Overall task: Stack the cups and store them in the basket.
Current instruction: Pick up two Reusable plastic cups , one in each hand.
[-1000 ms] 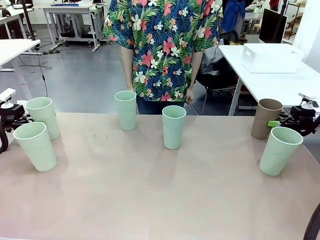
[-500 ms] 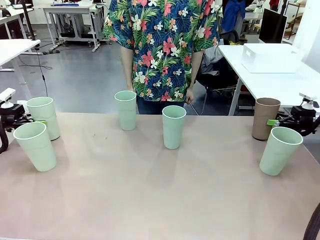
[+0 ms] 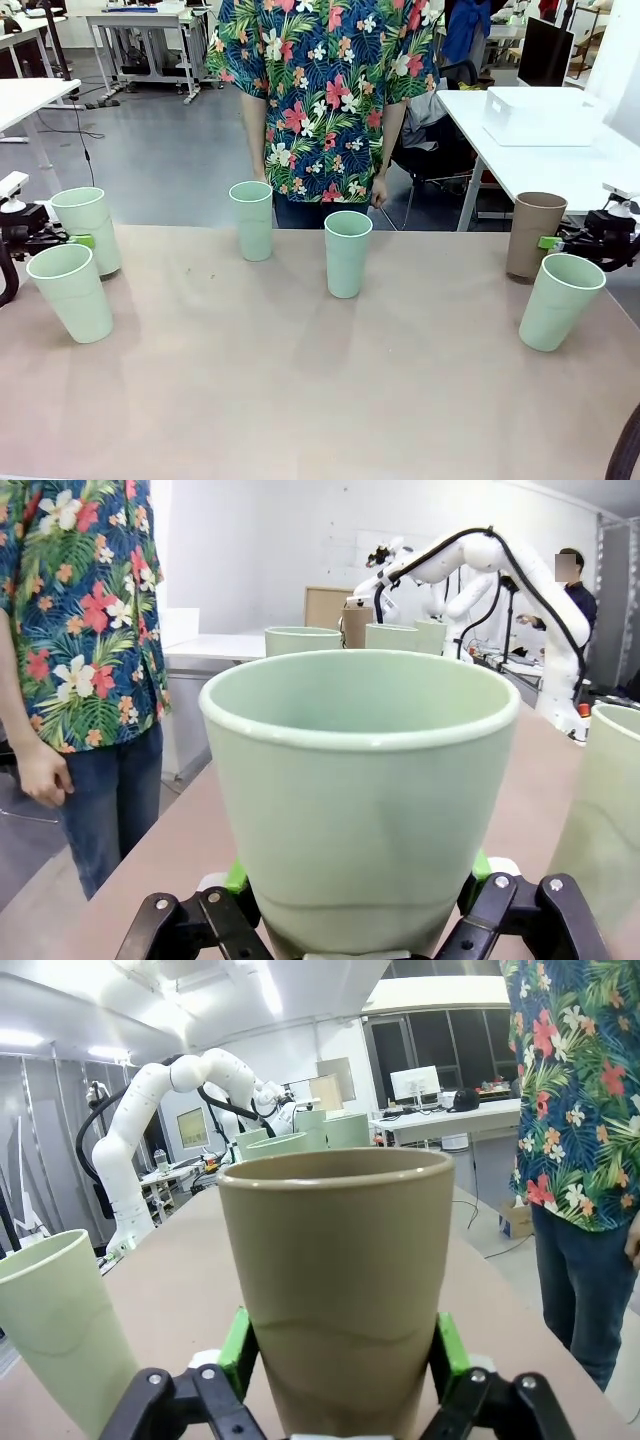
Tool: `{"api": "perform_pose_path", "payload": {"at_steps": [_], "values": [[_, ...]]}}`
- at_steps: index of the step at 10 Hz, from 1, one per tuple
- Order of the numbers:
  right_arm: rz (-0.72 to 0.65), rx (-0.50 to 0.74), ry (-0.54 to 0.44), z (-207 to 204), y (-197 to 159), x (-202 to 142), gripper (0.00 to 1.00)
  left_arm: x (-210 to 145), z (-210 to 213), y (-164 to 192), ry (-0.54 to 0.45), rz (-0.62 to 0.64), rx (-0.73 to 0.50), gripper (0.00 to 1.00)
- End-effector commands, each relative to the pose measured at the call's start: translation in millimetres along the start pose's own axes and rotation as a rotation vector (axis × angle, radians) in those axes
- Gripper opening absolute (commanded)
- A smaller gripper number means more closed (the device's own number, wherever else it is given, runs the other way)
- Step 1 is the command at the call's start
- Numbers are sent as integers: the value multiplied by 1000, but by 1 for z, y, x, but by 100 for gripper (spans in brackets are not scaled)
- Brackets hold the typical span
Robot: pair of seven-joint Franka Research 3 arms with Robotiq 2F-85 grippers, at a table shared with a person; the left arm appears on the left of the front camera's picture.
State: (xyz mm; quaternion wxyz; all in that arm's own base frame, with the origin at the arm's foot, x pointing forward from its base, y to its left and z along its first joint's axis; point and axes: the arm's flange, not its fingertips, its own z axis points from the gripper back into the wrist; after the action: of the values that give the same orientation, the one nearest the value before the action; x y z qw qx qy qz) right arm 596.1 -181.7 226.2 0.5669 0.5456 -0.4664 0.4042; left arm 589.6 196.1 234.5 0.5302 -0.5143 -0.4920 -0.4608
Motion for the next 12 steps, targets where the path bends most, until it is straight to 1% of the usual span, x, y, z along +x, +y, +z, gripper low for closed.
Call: {"api": "perform_pose_path", "payload": {"at_steps": [1,2,3,6,7,9,12], "values": [[-2,-22,14,0,-2,-2,0,-1,1,1,7,0,1,6],[0,0,0,0,0,0,86,0,0,0,0,0,0,87],[66,-29,-24,-4,13,16,86,18,-2,-5,-16,-18,11,87],[187,-72,-70,-10,56,67,86,64,-16,-23,0,-67,37,87],[202,-81,-80,-9,69,81,86,78,-21,-30,-4,-71,42,87],[223,-109,-88,-14,92,103,86,113,-30,-49,-11,-117,55,87],[220,-129,-71,-24,116,118,86,143,-44,-72,-8,-130,75,87]]}}
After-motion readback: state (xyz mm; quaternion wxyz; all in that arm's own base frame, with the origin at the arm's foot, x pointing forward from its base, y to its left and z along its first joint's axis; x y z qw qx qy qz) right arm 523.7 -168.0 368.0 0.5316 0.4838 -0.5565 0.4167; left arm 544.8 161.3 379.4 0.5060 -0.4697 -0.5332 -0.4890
